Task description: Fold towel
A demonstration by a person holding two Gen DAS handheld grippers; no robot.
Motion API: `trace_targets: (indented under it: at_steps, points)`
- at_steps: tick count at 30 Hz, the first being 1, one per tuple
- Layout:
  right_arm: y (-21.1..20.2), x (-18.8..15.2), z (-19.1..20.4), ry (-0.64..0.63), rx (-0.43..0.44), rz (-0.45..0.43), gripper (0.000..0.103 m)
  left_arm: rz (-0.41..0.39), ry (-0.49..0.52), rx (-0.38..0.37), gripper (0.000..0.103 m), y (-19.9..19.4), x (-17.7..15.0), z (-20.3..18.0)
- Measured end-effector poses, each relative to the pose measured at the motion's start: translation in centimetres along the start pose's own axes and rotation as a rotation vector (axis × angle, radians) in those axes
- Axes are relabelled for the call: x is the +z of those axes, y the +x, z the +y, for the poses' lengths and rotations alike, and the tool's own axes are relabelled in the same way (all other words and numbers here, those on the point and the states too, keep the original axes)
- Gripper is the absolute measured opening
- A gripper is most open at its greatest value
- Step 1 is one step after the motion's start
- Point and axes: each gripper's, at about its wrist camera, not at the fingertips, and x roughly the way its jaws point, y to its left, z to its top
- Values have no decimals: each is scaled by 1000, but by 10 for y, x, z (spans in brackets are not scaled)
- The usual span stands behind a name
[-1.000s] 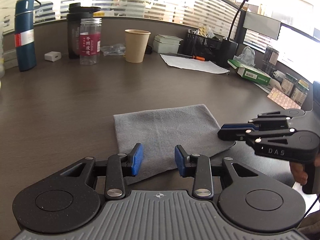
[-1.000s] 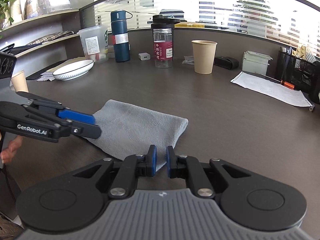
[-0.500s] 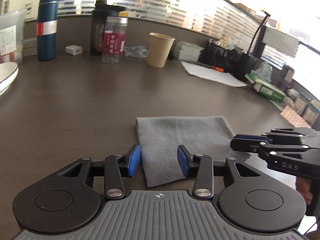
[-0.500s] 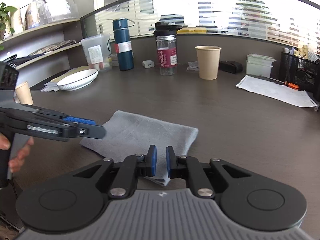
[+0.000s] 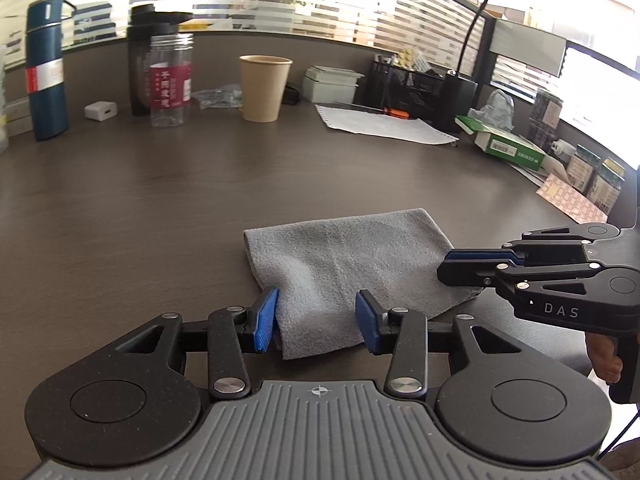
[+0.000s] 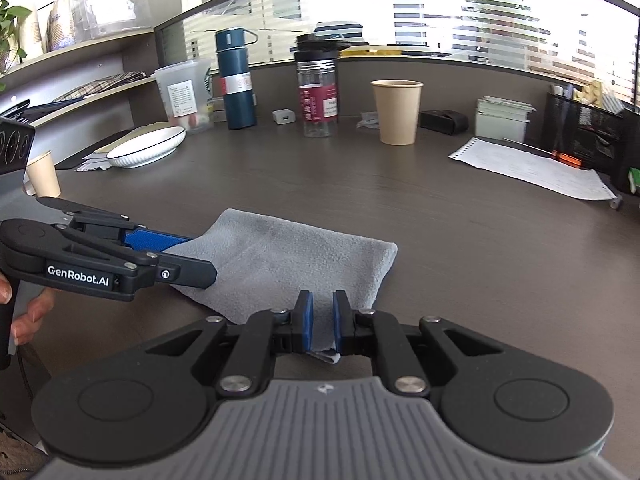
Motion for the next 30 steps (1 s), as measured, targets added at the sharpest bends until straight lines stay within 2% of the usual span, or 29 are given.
trace_targets:
  at_steps: [7,10,12,17,23,25,30]
  points:
    - [-11,-5,-30,21,-25,-10,12,-3,9,-21,51,9,0,-21]
    - [-13,-5,-37,32,-25,-15,12,-8,-17,-18,51,9,1,-18]
    - [-16,-4,-39,44,-22,-28,17,-13,-39,-10,51,8,2,-14]
    - [-23,3,-39,43,-25,-65,17,-78,-99,-5,51,-3,14,-4]
    - [-5,13,-46,87,-75,-63,17,-109,-139,-70,52,16,31,-12]
    - [4,17,-50,112,-94,-57,17,-98,-149,-78,52,27,33,-14]
    - [18,20,-56,132,-78,-32,17,-55,-174,-68,52,46,31,-9]
